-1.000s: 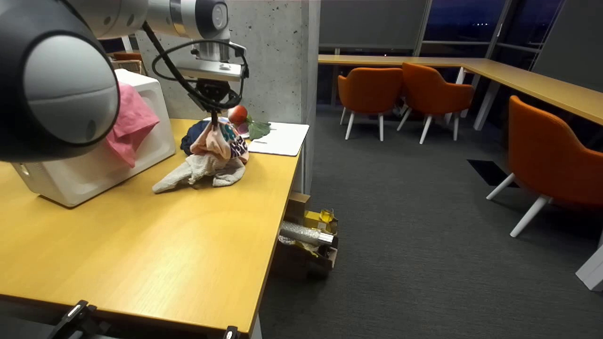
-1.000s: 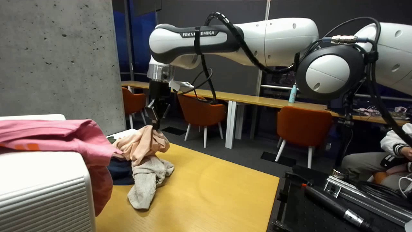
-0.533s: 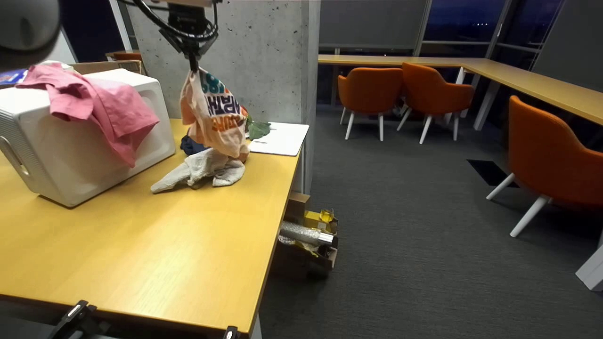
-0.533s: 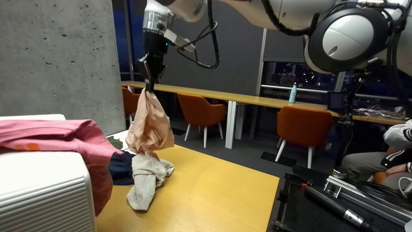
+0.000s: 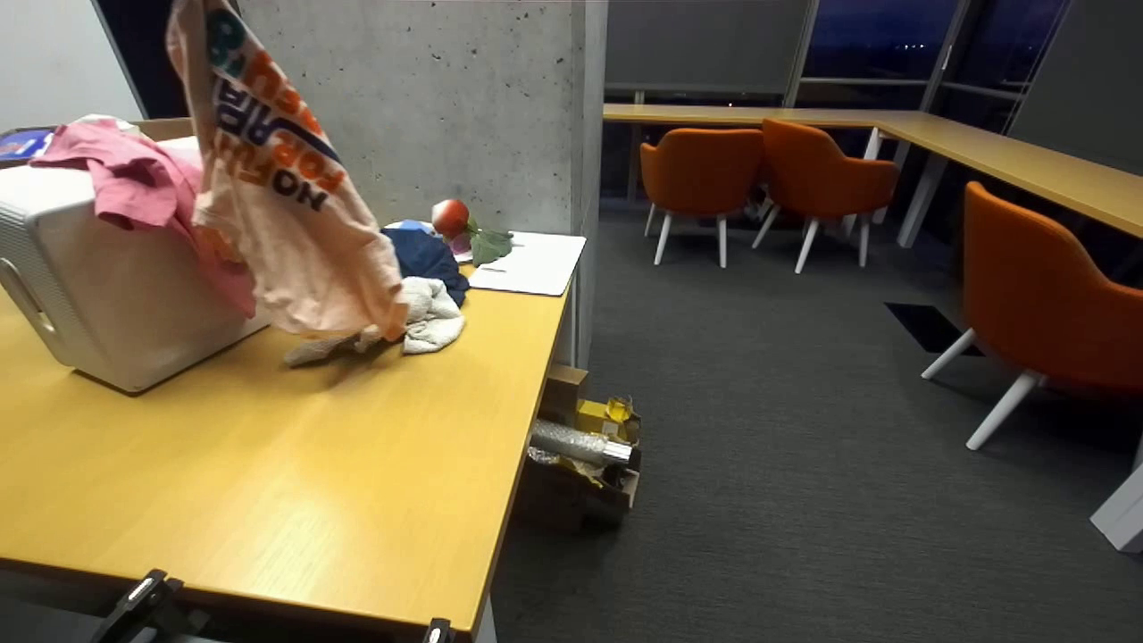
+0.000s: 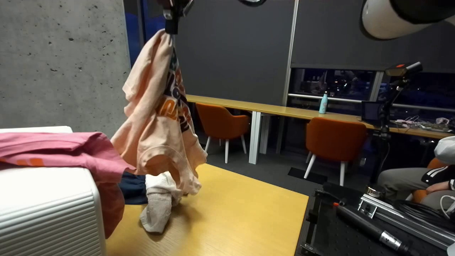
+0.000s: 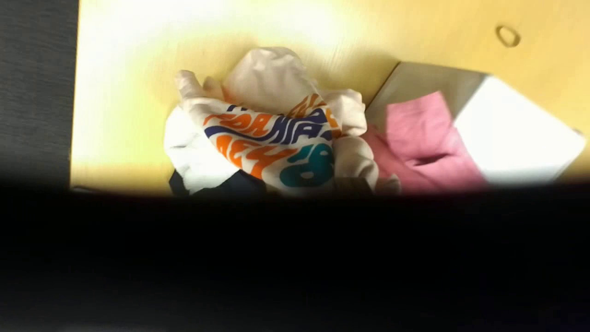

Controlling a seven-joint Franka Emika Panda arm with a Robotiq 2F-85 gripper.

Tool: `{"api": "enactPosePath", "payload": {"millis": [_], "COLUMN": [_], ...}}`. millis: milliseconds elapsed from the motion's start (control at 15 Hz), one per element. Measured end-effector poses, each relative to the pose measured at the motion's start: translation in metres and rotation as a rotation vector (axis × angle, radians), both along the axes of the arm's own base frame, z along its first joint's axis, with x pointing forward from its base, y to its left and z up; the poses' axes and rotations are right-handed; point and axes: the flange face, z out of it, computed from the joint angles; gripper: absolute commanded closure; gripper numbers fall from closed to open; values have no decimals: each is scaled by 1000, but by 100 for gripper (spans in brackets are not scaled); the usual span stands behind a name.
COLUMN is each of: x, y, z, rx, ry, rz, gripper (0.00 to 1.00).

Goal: Put the pink shirt on the left and the white towel on the right

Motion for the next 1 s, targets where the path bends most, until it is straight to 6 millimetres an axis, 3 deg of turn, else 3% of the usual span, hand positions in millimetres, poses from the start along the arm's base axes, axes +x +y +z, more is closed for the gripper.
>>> {"api": "enactPosePath", "payload": {"millis": [200, 333, 533, 800, 1000], "x": [-48, -68, -70, -45, -45], "y": [56, 95, 127, 117, 115], "z": [25, 19, -23, -110, -153], "rx": [3, 2, -24, -85, -109], "ry": [72, 123, 225, 401, 523], "rz": [63, 103, 130, 112, 146], "gripper": [100, 100, 100, 100, 100]}}
